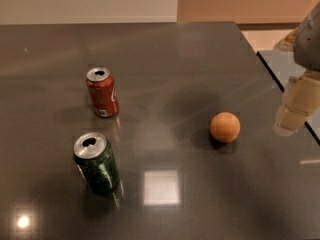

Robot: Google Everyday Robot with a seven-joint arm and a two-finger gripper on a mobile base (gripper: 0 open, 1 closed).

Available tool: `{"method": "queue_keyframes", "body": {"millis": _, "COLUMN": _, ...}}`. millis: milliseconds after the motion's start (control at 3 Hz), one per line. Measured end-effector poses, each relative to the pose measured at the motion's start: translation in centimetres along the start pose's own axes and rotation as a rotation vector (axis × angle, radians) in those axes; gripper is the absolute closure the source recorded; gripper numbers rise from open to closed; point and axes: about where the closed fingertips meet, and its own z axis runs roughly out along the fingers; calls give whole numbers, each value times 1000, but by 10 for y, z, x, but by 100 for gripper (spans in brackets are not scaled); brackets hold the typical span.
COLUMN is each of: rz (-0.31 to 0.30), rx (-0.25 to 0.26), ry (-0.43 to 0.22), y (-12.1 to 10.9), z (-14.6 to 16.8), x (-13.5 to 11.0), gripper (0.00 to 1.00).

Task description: Move orange near green can

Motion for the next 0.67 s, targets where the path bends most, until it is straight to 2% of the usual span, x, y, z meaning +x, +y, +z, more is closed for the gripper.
{"method": "queue_keyframes", "body": {"millis": 667, "rz": -24, "rx": -18, "ry": 0, "y": 2, "z": 0, "x": -7, "gripper": 0}}
